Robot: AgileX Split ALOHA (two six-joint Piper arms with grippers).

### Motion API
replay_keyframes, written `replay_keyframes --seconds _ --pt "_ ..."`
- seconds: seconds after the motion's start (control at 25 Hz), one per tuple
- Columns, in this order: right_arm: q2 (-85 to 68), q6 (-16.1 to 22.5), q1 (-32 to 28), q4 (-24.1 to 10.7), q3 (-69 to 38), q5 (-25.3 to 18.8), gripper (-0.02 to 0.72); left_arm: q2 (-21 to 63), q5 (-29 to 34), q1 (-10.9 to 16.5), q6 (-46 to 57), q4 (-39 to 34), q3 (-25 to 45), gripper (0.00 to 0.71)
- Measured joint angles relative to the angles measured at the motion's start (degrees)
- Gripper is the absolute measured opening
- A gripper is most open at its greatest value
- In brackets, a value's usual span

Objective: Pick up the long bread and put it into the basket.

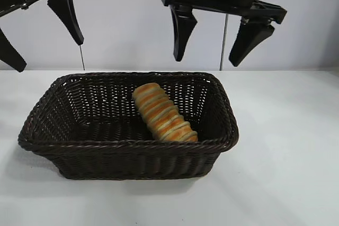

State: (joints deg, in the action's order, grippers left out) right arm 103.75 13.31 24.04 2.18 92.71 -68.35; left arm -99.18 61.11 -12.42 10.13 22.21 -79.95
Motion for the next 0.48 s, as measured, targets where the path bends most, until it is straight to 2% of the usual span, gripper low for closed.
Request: replay_keyframes --seconds 0.48 --pt "-1.65 1.46 -2.19 -2.49 0.05 -2.23 0.645 0.0 0.0 0.0 0.0 0.0 0.0 0.668"
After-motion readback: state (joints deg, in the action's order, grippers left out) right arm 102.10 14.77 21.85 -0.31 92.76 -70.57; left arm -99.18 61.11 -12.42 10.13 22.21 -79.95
